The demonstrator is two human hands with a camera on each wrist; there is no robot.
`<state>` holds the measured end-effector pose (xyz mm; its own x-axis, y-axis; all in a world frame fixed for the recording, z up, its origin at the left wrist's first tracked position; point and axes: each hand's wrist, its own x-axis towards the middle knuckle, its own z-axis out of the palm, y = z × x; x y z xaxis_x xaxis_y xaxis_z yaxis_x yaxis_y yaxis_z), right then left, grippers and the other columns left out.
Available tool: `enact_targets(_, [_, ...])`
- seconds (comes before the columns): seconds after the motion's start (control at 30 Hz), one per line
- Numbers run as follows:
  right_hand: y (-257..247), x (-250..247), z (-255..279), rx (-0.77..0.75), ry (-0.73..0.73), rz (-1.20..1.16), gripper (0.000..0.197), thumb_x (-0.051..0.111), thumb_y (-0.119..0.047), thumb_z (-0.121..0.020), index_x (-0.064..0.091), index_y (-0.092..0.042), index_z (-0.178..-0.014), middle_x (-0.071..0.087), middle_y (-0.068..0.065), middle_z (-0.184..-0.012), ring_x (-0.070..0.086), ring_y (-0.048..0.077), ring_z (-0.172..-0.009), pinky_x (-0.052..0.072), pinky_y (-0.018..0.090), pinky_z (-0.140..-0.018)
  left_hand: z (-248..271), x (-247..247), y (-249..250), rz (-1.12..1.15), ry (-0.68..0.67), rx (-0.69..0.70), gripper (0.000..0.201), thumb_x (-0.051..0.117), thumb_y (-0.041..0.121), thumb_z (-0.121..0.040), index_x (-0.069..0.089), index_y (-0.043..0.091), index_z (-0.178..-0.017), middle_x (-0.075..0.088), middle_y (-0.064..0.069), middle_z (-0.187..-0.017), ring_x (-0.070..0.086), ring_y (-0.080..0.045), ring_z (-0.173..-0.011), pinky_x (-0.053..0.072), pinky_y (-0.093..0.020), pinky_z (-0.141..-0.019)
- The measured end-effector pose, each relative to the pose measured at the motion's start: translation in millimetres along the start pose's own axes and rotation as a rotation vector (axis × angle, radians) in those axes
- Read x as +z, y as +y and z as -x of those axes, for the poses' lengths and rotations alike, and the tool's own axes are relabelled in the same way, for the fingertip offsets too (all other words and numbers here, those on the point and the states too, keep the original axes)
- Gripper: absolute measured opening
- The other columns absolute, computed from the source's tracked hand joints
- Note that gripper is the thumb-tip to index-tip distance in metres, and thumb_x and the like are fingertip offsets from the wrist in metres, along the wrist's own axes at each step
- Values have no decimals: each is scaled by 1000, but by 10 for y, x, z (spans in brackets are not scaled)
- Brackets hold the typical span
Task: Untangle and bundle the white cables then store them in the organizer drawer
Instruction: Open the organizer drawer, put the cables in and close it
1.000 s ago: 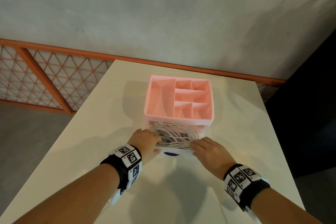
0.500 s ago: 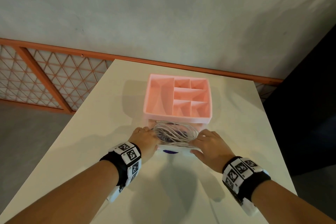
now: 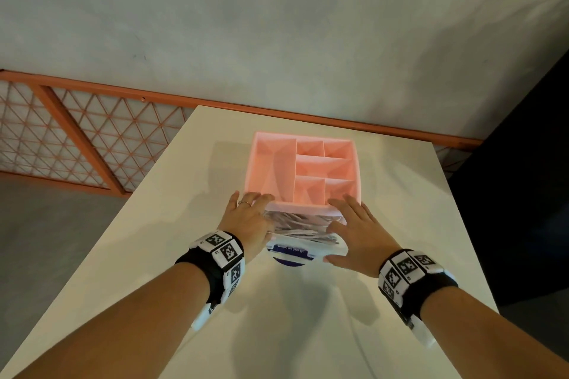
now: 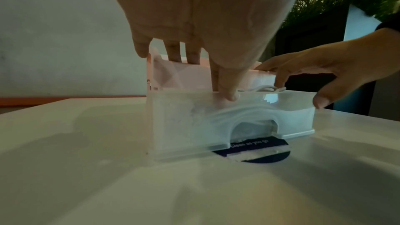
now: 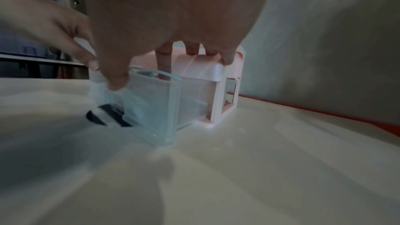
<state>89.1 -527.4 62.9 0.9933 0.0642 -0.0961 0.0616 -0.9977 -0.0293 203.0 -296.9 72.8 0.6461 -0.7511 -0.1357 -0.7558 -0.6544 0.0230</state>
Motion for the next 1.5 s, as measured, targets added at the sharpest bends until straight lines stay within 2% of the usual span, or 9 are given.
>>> enact_targets(0.1, [35, 120, 22, 0, 97, 135, 29, 65, -40, -81, 67, -25, -106, 31, 10, -151, 24, 35, -141, 34, 55, -109, -19, 44, 11, 48, 84, -6, 25, 47, 33, -93, 67, 33, -108, 36, 0, -146, 27, -28, -135, 10, -52, -116])
enact_targets(0.2, [54, 236, 7, 28, 199, 207, 26, 71, -25, -78, 70, -20, -104, 40, 15, -146, 39, 36, -134, 39, 49, -106, -78, 90, 16, 102, 138, -14, 30, 45, 34, -94, 64, 31, -117, 45, -2, -138, 37, -28, -127, 16, -47, -116])
enact_targets(0.37, [3, 243, -62, 84, 357, 110, 20, 75, -13, -71, 71, -17, -90, 57, 6, -132, 54, 27, -120, 50, 37, -93, -123, 181, -58, 145, 54, 9, 34, 54, 44, -86, 62, 26, -114, 35, 0, -144, 20, -25, -140, 17, -48, -116])
enact_targets(0.47, [-46, 216, -120, 94, 430, 35, 34, 75, -2, -65, 65, -12, -96, 67, 4, -118, 63, 25, -108, 56, 35, -86, -134, 187, -82, 192, 94, -12, 23, 51, 22, -90, 53, 19, -113, 41, -2, -144, 19, -23, -144, 17, -44, -118])
enact_targets(0.7, [-102, 134, -227, 161, 400, -18, 49, 83, -22, -60, 59, -23, -103, 71, -5, -95, 68, 21, -87, 55, 35, -77, -209, 161, -22, 143, 205, -110, 57, 51, 5, -85, 34, 28, -135, 57, 0, -126, 48, -24, -126, 6, -56, -115])
enact_targets(0.83, [-21, 331, -232, 65, 467, 101, 46, 74, -2, -62, 62, -25, -99, 66, 3, -111, 62, 30, -103, 53, 42, -85, -224, 199, 11, 221, 309, -28, 60, 58, 0, -78, 40, 33, -124, 59, -1, -124, 50, -29, -123, 18, -55, -115])
enact_targets(1.13, [-45, 389, -252, 94, 520, 82, 39, 75, -4, -61, 70, -22, -95, 62, 6, -109, 43, 26, -102, 52, 40, -87, -182, 273, -51, 81, 257, 72, 43, 81, 20, -63, 68, 33, -103, 65, -4, -119, 56, -39, -116, 36, -66, -97])
enact_targets(1.33, [10, 311, -265, 105, 556, -27, 34, 79, -3, -63, 67, -14, -93, 72, 0, -96, 66, 24, -89, 56, 30, -70, -231, 294, -2, 135, 347, 6, 37, 63, 0, -65, 62, 20, -96, 69, -5, -99, 65, -34, -97, 43, -61, -94])
enact_targets(1.5, [-36, 179, -295, 163, 533, -28, 46, 87, -10, -52, 63, -15, -90, 70, -4, -75, 65, 20, -67, 52, 24, -55, -288, 301, -21, 188, 322, -54, 55, 62, -4, -71, 53, 18, -121, 67, -9, -107, 61, -35, -102, 40, -54, -102])
